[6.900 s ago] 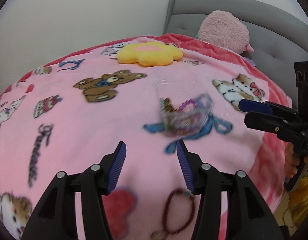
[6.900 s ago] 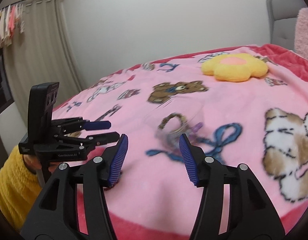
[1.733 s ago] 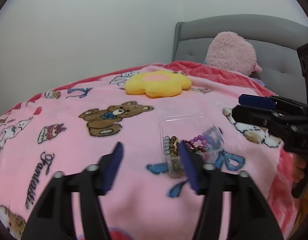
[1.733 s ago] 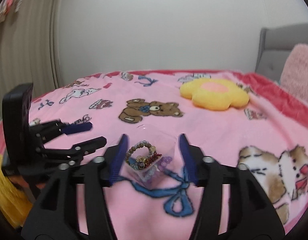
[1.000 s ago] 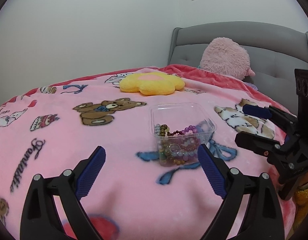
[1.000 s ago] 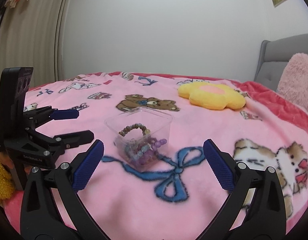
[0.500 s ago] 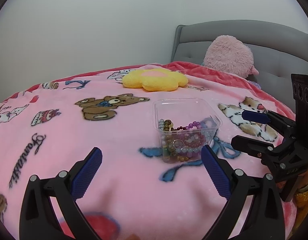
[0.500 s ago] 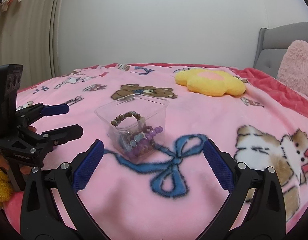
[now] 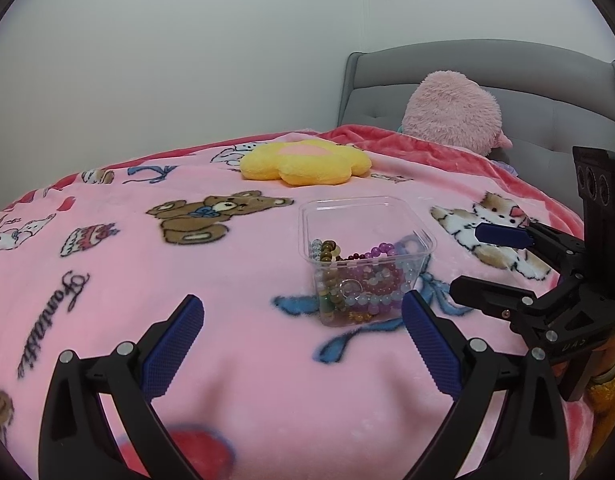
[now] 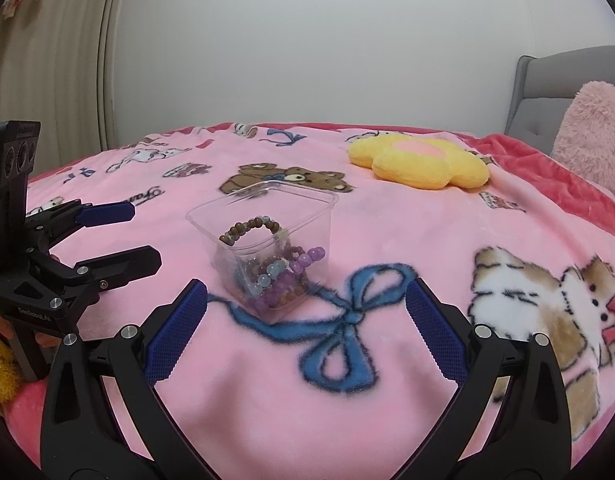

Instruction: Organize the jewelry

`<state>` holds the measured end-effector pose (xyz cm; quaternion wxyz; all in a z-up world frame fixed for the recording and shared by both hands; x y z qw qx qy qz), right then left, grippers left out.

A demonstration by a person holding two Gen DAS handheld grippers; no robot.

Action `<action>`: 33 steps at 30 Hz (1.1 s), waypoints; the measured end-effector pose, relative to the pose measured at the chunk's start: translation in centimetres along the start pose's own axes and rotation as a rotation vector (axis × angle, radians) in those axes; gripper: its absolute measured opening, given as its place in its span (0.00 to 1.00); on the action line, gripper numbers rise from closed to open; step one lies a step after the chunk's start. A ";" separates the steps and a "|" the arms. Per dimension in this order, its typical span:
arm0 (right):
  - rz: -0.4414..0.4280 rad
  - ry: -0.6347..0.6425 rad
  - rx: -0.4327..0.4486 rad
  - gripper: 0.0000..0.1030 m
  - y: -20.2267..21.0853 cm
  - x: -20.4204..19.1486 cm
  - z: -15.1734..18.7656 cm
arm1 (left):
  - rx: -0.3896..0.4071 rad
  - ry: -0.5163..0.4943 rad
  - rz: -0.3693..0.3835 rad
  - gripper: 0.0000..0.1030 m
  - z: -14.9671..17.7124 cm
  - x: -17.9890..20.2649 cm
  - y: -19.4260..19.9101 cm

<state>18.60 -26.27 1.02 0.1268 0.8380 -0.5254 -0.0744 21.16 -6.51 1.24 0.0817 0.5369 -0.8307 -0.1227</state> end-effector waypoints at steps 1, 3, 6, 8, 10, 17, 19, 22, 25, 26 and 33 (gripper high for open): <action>0.002 0.000 -0.001 0.92 0.0 0.0 0.0 | 0.001 0.001 0.001 0.95 0.0 0.0 0.0; 0.003 -0.001 0.001 0.92 0.0 0.0 0.0 | 0.002 0.002 -0.001 0.95 0.0 -0.1 0.0; 0.001 -0.009 0.004 0.92 0.0 0.1 -0.1 | -0.001 0.011 -0.003 0.95 0.0 -0.3 -0.1; 0.001 -0.016 0.004 0.92 -0.1 0.2 -0.1 | 0.000 0.018 -0.003 0.95 0.0 -0.5 -0.1; -0.001 -0.021 0.005 0.92 0.0 0.3 -0.1 | 0.003 0.020 -0.002 0.95 -0.1 -0.5 0.0; -0.001 -0.022 0.005 0.92 -0.1 0.3 0.0 | 0.010 -0.003 -0.002 0.95 0.0 -0.1 0.1; 0.000 -0.022 0.006 0.92 -0.1 0.4 0.0 | 0.011 -0.006 -0.002 0.95 0.0 0.1 0.1; 0.000 -0.023 0.005 0.92 -0.1 0.4 0.0 | 0.011 -0.007 -0.001 0.95 0.0 0.0 0.1; -0.002 -0.024 0.005 0.92 -0.1 0.3 0.0 | 0.012 -0.006 -0.001 0.95 0.0 0.1 0.1; -0.001 -0.023 0.004 0.92 -0.1 0.3 0.0 | 0.012 -0.008 -0.002 0.95 0.0 0.1 0.1; 0.001 -0.023 0.006 0.92 -0.1 0.3 0.0 | 0.003 -0.009 -0.002 0.95 0.1 0.0 0.0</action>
Point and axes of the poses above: each gripper's, at about its wrist camera, not at the fingertips, and y roughly against the way its jaws point, x to its right, z to its underside, the point moved 1 cm from there along -y, roughly the way its jaws point, and after that the axes turned 8 degrees about x, right-handed, at the moved point
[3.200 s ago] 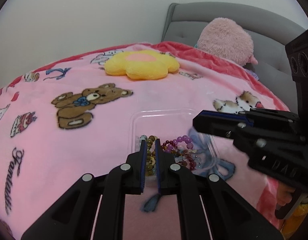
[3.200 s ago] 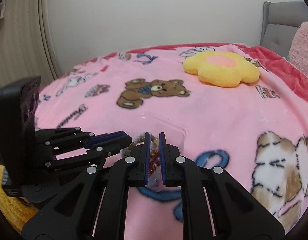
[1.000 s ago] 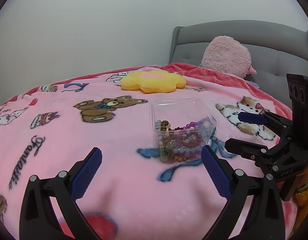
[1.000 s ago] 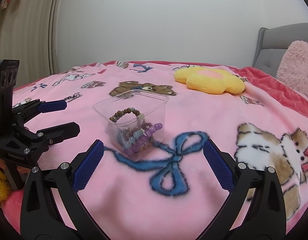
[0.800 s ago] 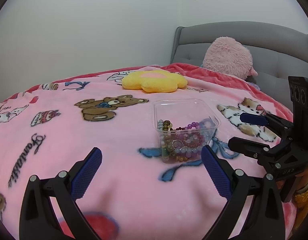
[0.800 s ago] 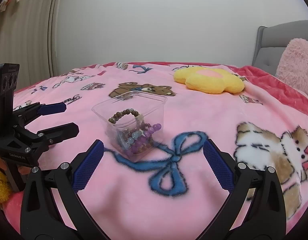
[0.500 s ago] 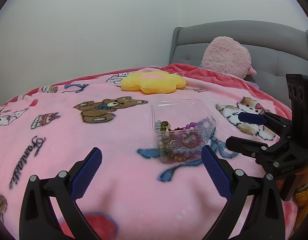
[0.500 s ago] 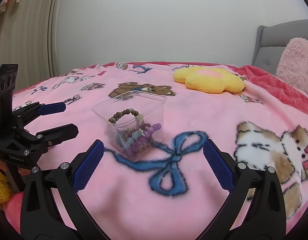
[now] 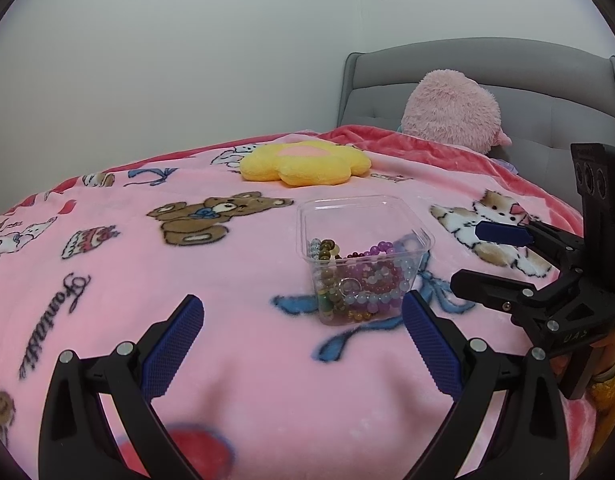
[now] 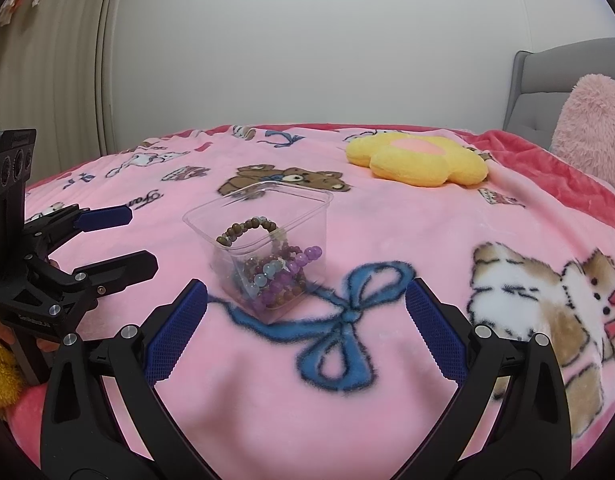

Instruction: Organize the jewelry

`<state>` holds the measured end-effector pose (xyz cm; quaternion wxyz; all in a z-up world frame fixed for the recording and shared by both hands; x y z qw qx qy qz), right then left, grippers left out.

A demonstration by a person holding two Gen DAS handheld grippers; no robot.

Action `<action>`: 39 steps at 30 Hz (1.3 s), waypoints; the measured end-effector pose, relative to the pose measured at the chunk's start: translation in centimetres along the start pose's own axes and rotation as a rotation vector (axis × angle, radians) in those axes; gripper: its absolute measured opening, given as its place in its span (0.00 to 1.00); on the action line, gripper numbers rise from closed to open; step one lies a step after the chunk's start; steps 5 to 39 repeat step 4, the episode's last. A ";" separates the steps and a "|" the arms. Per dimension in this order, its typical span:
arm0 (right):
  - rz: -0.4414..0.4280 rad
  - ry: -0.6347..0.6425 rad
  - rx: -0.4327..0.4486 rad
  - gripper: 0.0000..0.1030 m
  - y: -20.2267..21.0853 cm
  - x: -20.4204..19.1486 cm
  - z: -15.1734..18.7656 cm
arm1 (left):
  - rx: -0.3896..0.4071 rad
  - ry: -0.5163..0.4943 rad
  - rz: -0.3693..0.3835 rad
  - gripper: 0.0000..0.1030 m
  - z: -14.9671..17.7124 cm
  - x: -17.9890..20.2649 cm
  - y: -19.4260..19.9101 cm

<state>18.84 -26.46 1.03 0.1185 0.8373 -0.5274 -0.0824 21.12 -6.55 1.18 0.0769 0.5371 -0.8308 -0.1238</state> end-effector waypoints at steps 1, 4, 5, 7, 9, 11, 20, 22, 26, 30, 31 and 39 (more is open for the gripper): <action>-0.001 0.000 0.001 0.92 0.0 0.0 0.0 | -0.001 -0.001 -0.004 0.95 0.0 0.1 0.0; -0.002 -0.003 0.003 0.92 0.0 0.1 0.0 | 0.000 0.000 -0.007 0.95 0.1 0.0 0.0; -0.002 -0.003 0.003 0.92 0.0 0.1 0.0 | 0.000 0.000 -0.007 0.95 0.1 0.0 0.0; -0.002 -0.003 0.003 0.92 0.0 0.1 0.0 | 0.000 0.000 -0.007 0.95 0.1 0.0 0.0; -0.002 -0.003 0.003 0.92 0.0 0.1 0.0 | 0.000 0.000 -0.007 0.95 0.1 0.0 0.0; -0.002 -0.003 0.003 0.92 0.0 0.1 0.0 | 0.000 0.000 -0.007 0.95 0.1 0.0 0.0; -0.002 -0.003 0.003 0.92 0.0 0.1 0.0 | 0.000 0.000 -0.007 0.95 0.1 0.0 0.0; -0.002 -0.003 0.003 0.92 0.0 0.1 0.0 | 0.000 0.000 -0.007 0.95 0.1 0.0 0.0; -0.002 -0.003 0.003 0.92 0.0 0.1 0.0 | 0.000 0.000 -0.007 0.95 0.1 0.0 0.0; -0.002 -0.003 0.003 0.92 0.0 0.1 0.0 | 0.000 0.000 -0.007 0.95 0.1 0.0 0.0; -0.002 -0.003 0.003 0.92 0.0 0.1 0.0 | 0.000 0.000 -0.007 0.95 0.1 0.0 0.0; -0.002 -0.003 0.003 0.92 0.0 0.1 0.0 | 0.000 0.000 -0.007 0.95 0.1 0.0 0.0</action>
Point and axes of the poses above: each gripper's, at about its wrist camera, not at the fingertips, and y roughly against the way its jaws point, x to its right, z to its underside, the point moved 1 cm from there along -y, roughly the way its jaws point, and after that the axes turned 8 degrees about x, right-handed, at the moved point
